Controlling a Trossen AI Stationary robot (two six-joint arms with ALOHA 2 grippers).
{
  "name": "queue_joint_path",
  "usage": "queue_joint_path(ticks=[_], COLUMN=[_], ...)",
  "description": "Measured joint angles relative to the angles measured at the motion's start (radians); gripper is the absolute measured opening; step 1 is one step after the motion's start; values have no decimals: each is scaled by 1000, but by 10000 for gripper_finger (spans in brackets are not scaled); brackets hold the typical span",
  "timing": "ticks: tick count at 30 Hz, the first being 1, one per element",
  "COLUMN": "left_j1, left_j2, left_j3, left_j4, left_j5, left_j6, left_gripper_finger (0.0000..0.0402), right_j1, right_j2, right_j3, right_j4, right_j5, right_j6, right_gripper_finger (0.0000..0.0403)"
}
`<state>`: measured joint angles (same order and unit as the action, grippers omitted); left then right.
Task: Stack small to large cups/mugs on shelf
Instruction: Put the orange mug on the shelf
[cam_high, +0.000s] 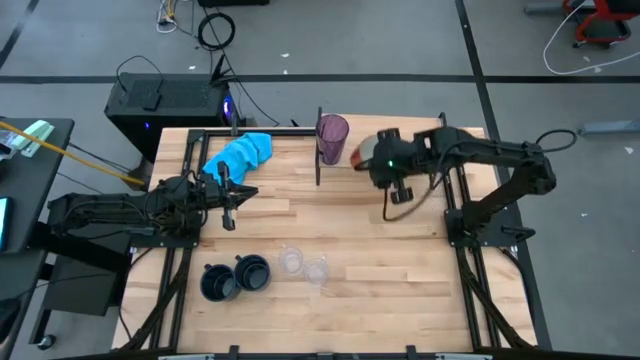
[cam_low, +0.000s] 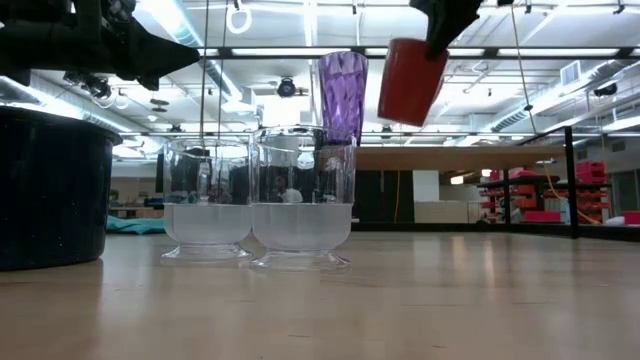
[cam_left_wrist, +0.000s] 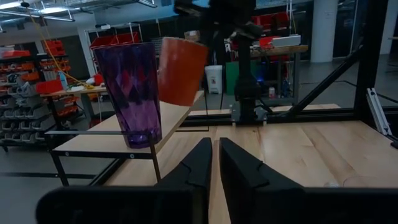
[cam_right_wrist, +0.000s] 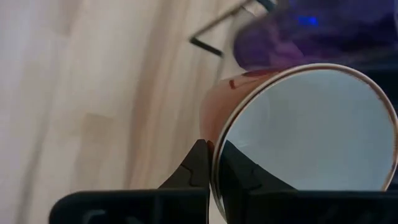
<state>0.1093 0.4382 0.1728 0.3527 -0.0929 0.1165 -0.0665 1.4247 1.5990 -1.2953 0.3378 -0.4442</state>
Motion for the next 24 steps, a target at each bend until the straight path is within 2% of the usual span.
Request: queue_joint_path(ticks=[11,24], left_j1=[0,0], left_j2=[0,0], left_j3=[0,0], left_j4=[0,0], left_j5=[0,0], left_j6=[0,0], left_gripper_finger=[28,37], right_j1=[-178,-202], right_j2=[30,59], right_j3=[0,0], right_j4=[1,6], right_j5=[-79,-104], right_j6=[-101,-128], right_gripper_finger=[15,35])
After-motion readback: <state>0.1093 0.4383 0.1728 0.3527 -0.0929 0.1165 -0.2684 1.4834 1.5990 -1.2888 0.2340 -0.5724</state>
